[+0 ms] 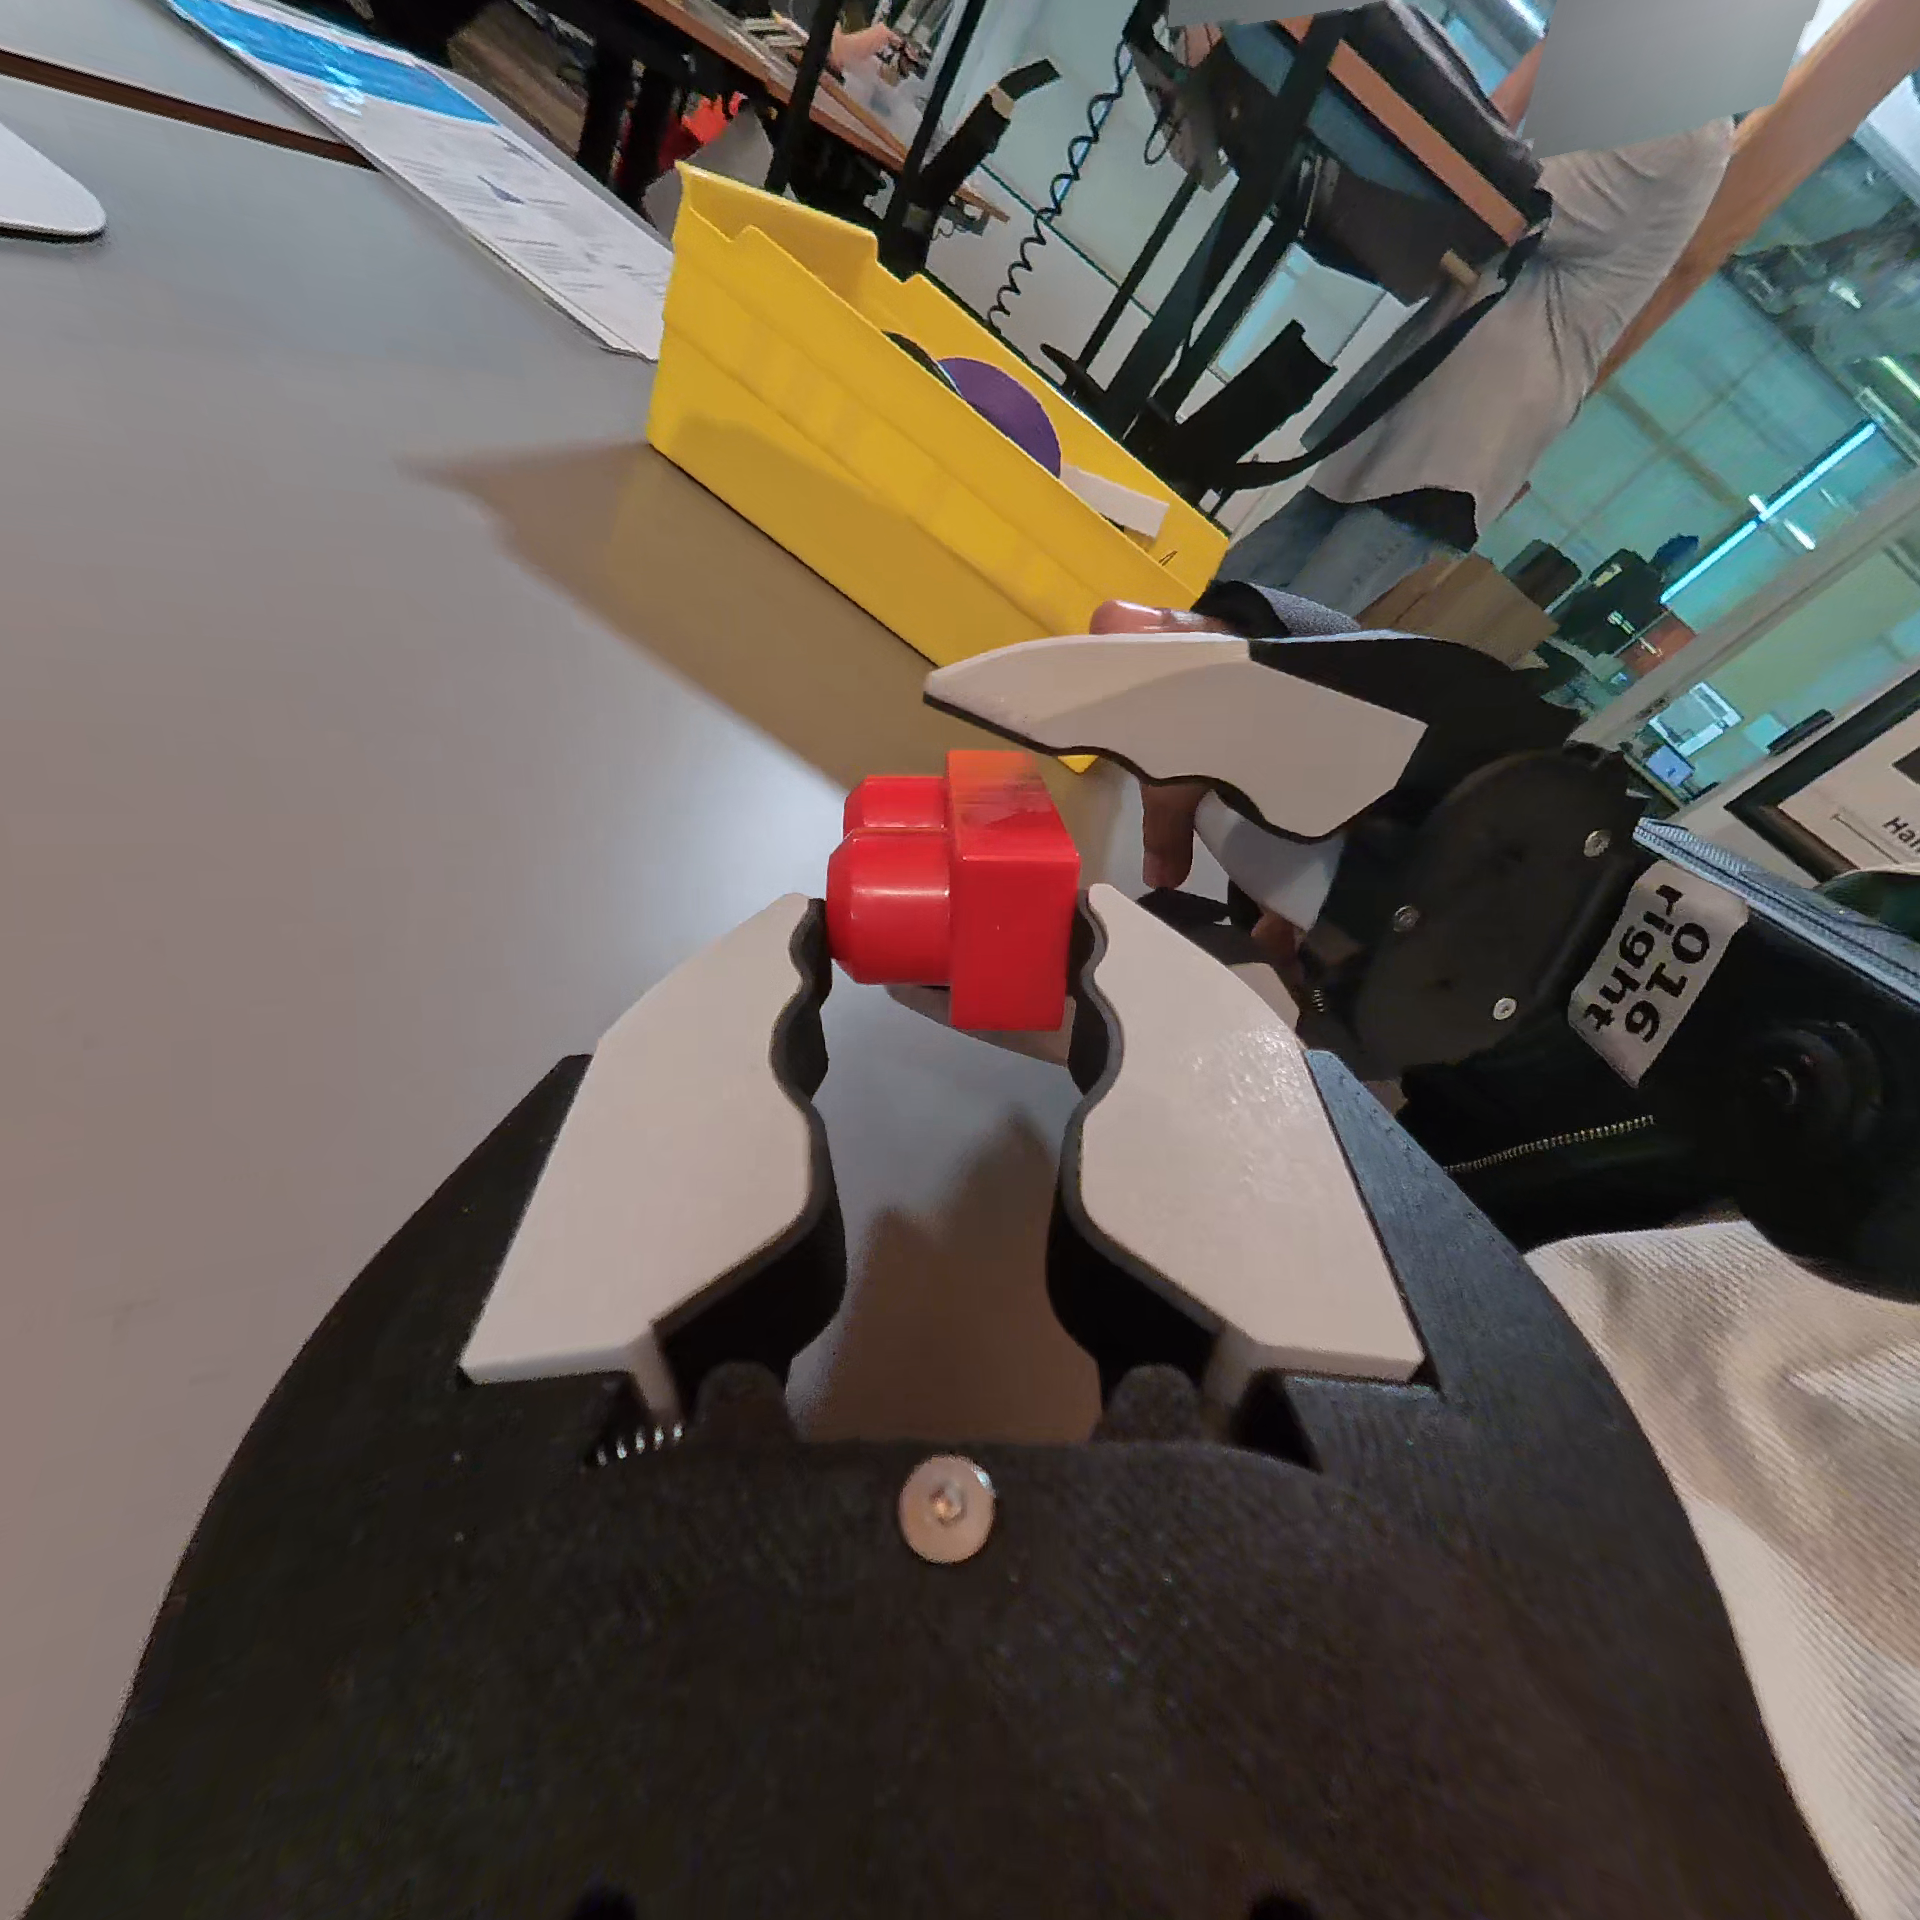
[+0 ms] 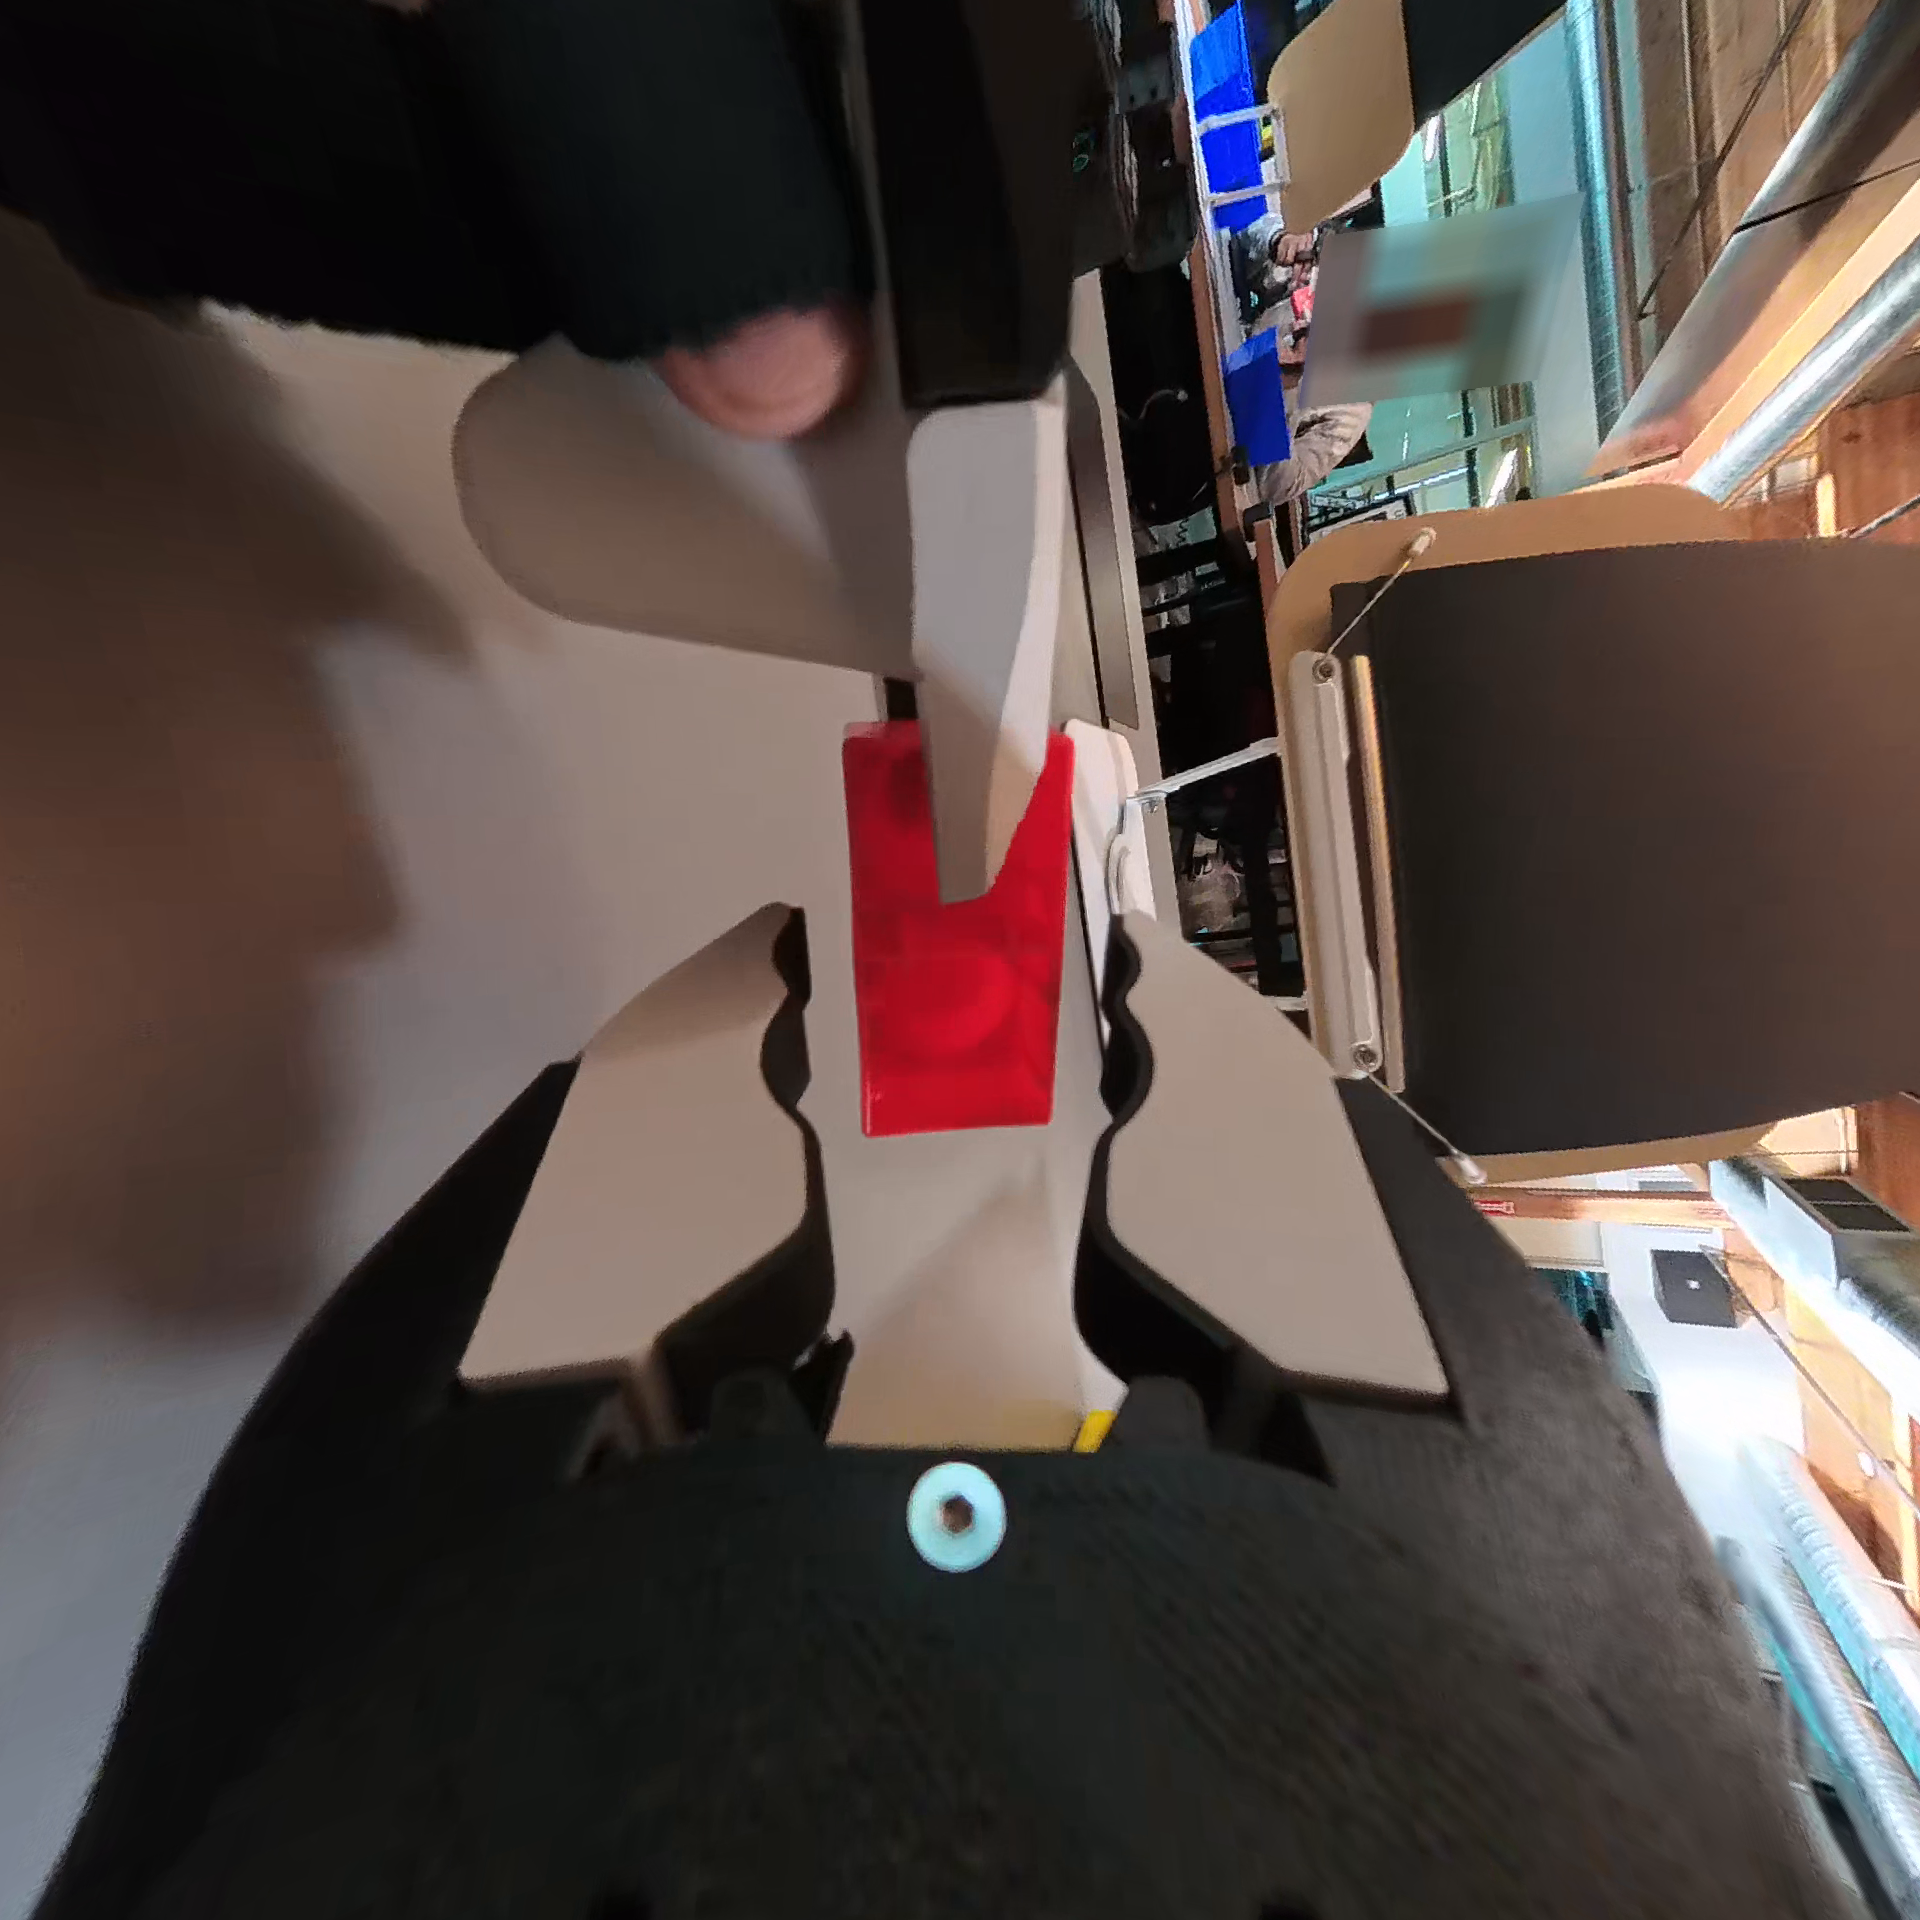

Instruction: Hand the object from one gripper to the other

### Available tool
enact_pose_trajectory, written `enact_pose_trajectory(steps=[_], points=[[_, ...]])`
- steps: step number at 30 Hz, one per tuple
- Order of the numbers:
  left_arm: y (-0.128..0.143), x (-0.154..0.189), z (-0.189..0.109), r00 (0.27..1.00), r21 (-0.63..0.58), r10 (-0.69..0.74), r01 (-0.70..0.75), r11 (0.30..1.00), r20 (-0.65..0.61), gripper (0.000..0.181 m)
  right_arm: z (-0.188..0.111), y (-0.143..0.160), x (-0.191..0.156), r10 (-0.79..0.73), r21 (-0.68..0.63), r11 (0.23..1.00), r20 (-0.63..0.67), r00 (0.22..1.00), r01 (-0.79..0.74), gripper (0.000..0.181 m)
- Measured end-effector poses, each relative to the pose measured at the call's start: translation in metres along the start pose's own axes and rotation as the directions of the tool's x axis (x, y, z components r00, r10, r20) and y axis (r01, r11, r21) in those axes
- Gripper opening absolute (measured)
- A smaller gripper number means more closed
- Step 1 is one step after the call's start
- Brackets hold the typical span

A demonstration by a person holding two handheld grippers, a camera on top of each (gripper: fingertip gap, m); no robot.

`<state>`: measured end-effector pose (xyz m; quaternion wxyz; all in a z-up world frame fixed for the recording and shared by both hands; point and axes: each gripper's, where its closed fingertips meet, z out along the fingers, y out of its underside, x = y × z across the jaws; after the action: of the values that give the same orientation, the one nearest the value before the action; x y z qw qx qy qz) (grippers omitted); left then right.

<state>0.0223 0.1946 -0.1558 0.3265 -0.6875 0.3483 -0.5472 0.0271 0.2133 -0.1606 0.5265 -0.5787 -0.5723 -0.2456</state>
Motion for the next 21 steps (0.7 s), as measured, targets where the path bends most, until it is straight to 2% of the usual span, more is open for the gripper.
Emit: enact_pose_trajectory(steps=[6,11,13,15,17,18,20,21], points=[[0.003,0.005,0.003,1.0,-0.012,0.02,-0.02,1.0,0.002,0.045,0.0,-0.002,-0.003,-0.023,-0.001,1.0,0.003,1.0,0.023,0.037],[0.001,0.007,0.003,0.999,0.014,0.009,-0.008,1.0,-0.039,0.045,-0.002,-0.001,-0.002,0.016,0.012,1.0,0.014,1.0,-0.017,0.037],[-0.007,0.009,0.0,0.997,0.071,-0.011,0.017,0.997,-0.079,0.055,-0.002,0.001,0.001,0.078,0.025,0.997,0.026,0.997,-0.079,0.037],[-0.016,0.011,-0.006,0.992,0.132,-0.021,0.037,0.991,-0.12,0.061,-0.002,0.004,0.005,0.219,0.053,0.973,0.072,0.973,-0.223,0.037],[-0.025,0.011,-0.011,0.99,0.188,-0.01,0.037,0.981,-0.14,0.065,-0.003,0.005,0.008,0.427,0.095,0.889,0.183,0.886,-0.448,0.037],[-0.027,0.01,-0.013,0.99,0.205,0.0,0.03,0.978,-0.142,0.066,-0.005,0.003,0.011,0.532,0.115,0.813,0.253,0.808,-0.571,0.037],[-0.029,0.01,-0.015,0.988,0.212,0.023,0.011,0.977,-0.154,0.066,-0.013,-0.005,0.017,0.671,0.137,0.604,0.444,0.594,-0.785,0.036],[-0.029,0.01,-0.016,0.987,0.213,0.033,0.0,0.977,-0.155,0.066,-0.019,-0.01,0.022,0.697,0.139,0.47,0.547,0.463,-0.871,0.036]])
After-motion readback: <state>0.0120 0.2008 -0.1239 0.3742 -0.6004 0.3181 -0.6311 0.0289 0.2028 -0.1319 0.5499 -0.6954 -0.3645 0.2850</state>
